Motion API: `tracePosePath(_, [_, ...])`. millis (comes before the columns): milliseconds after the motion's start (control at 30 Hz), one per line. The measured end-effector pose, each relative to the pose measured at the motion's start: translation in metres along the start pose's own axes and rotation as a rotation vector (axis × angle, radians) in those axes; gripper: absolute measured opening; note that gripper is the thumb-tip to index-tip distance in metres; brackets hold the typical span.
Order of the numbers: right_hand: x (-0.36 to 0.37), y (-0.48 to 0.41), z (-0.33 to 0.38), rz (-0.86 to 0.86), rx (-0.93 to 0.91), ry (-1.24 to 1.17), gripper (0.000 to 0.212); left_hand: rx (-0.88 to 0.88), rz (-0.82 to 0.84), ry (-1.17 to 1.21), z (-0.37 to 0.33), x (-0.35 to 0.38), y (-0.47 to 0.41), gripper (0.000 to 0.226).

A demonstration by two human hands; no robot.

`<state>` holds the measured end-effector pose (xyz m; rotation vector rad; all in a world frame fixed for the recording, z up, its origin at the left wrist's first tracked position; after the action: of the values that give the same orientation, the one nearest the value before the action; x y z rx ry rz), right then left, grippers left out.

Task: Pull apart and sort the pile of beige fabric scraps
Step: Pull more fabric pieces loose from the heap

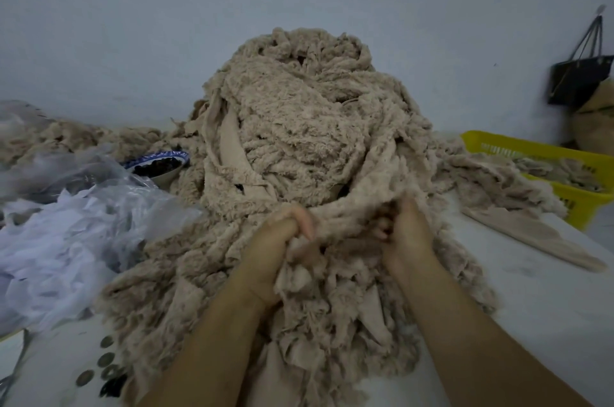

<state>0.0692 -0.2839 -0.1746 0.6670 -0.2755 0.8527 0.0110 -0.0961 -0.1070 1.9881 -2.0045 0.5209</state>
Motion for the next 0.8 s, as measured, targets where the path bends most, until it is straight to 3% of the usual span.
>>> tracePosePath(100, [-0.015, -0.008, 0.018, -0.068, 0.044, -0.192, 0.031, -0.010, -0.128, 0.388, -0.016, -0.030, -0.009, 0.030])
tracePosePath(167, [-0.006, 0.000, 0.018, 0.033, -0.028, -0.109, 0.045, -0.030, -0.218, 0.486, -0.015, -0.042, -0.013, 0.029])
tracePosePath(267, [0.026, 0.031, -0.007, 0.295, -0.150, 0.283, 0.071, -0.046, -0.187, 0.473, -0.010, -0.034, -0.012, 0.030])
tracePosePath(333, [0.039, 0.048, -0.025, 0.437, -0.137, 0.454, 0.073, -0.049, -0.122, 0.395, -0.008, -0.025, -0.009, 0.029])
tracePosePath(400, [0.044, 0.056, -0.034, 0.481, -0.062, 0.450, 0.065, -0.085, -0.043, 0.295, -0.002, -0.014, -0.005, 0.029])
tracePosePath(533, [0.038, 0.041, -0.029, 0.369, 0.157, 0.142, 0.053, -0.193, 0.234, 0.074, 0.012, 0.010, 0.009, 0.034])
tracePosePath(667, [0.019, 0.016, -0.005, 0.169, 0.131, -0.042, 0.037, -0.205, 0.478, -0.028, 0.013, 0.018, 0.020, 0.044])
tracePosePath(733, [0.014, 0.017, 0.003, 0.130, 0.020, -0.010, 0.026, -0.223, 0.419, 0.046, 0.010, 0.017, 0.015, 0.028])
tracePosePath(800, [0.011, 0.024, 0.021, 0.079, -0.299, 0.177, 0.018, -0.167, 0.115, 0.008, 0.013, -0.002, -0.003, 0.024])
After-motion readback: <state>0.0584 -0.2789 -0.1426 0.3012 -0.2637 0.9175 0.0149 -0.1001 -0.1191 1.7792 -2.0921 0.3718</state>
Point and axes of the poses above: each hand's wrist, its own y-axis away from the middle knuckle, its own x-axis out of the palm, z = x × y, the point moved 8 cm from there along -y, towards the middle knuckle, and after that the axes turned 15 degrees about -z, right-handed, at the moved point
